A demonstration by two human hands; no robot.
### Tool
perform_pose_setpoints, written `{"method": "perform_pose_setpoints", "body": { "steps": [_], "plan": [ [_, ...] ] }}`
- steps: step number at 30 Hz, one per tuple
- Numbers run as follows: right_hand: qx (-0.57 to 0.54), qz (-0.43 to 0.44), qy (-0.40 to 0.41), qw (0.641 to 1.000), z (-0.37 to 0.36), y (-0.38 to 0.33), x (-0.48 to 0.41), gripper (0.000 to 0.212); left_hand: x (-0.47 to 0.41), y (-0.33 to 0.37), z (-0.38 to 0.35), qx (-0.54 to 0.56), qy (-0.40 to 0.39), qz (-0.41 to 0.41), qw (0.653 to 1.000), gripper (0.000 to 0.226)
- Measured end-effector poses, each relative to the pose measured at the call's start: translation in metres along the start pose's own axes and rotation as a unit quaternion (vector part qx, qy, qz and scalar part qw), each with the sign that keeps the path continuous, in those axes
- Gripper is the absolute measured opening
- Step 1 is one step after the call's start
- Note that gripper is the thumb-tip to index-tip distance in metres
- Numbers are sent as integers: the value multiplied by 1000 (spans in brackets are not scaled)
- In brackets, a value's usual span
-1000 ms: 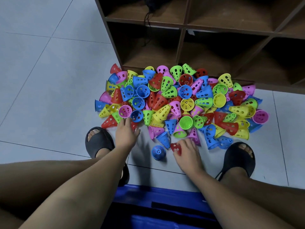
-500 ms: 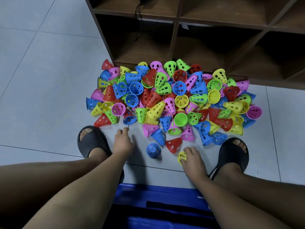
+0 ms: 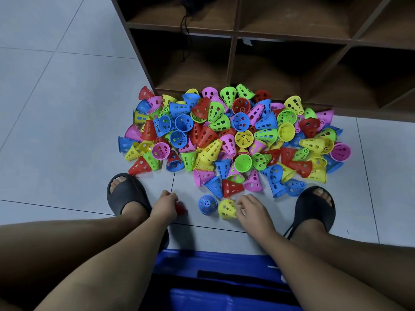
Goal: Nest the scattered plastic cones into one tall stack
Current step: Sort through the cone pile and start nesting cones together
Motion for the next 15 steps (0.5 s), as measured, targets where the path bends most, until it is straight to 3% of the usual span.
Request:
{"method": "perform_pose_setpoints", "body": {
  "steps": [2, 4, 9, 15],
  "plan": [
    [18, 25, 5, 1000, 2, -13, -6, 15, 3, 0, 4, 2, -1, 0, 1000, 36],
    [46, 20, -22, 999, -2, -21, -8, 34, 7, 2, 9, -19, 4, 5, 1000, 36],
    [89, -10, -140, 986, -37, -29, -1, 77, 25, 14, 28, 25, 45, 13, 999, 62],
    [72, -40, -143, 986, -68, -28, -4, 75, 56, 44, 49, 204, 110, 0, 973, 50]
  ]
}}
Point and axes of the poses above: each hand's wrist, its own x-axis away from the middle knuckle, its own z-axis out of the back of the hand, y = z × x, the point moved 9 cm from there along -x, towards the middle knuckle, and after that the axes turned 6 degrees about z, right-handed, at the moved point
